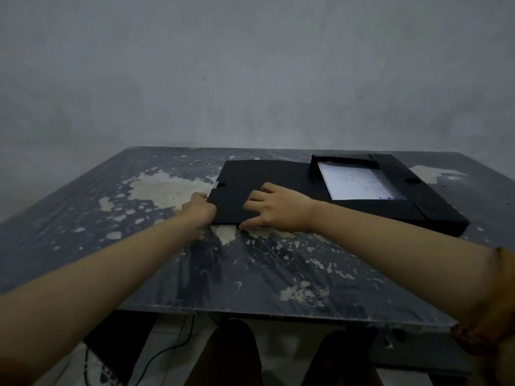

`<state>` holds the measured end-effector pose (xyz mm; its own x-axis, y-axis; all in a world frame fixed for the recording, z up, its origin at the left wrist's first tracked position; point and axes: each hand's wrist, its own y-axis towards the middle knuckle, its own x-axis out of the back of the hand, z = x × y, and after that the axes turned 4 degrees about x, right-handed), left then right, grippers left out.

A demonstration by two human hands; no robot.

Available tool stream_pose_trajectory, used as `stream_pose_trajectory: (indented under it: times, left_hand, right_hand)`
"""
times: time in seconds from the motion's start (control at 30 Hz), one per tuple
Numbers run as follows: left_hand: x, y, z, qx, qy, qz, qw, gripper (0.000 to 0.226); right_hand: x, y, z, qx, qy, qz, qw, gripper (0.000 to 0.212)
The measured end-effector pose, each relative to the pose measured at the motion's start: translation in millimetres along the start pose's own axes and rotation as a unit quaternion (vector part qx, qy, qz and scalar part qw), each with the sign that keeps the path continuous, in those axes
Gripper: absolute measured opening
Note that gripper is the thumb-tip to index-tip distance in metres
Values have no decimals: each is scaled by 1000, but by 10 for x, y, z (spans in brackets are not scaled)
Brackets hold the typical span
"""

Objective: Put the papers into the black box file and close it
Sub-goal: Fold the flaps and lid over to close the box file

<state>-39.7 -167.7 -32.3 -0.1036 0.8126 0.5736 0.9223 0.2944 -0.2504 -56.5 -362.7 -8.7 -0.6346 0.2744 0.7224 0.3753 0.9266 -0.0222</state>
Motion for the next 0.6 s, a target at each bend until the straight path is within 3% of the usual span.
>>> stream_pose_trajectory:
  times: [0.07,0.13,0.27,0.4,0.5,0.6]
  left_hand:
    - [32,1,-39,-13,-47,2,999,43]
    - [92,-75,-70,-27,-98,8,995,20]
    - [205,-117,-48,28,-209,-6,977,18]
    - [251,-78,-60,76,-382,-12,921,19]
    - [202,-101,-146,50,-503,-24,862,40]
    - [98,-177,-310,3,-571,-44,820,40]
  right_hand:
    - [13,17,-19,10,-23,9,1000,47]
    - [17,25,-40,24,-42,13,999,49]
    - [68,47,-89,45,-80,-14,996,34]
    - [163,71,-190,58,-119,-55,990,27]
    - [264,40,-289,63,-135,-85,985,20]
    - [373,-31,-380,65,-162,-93,980,14]
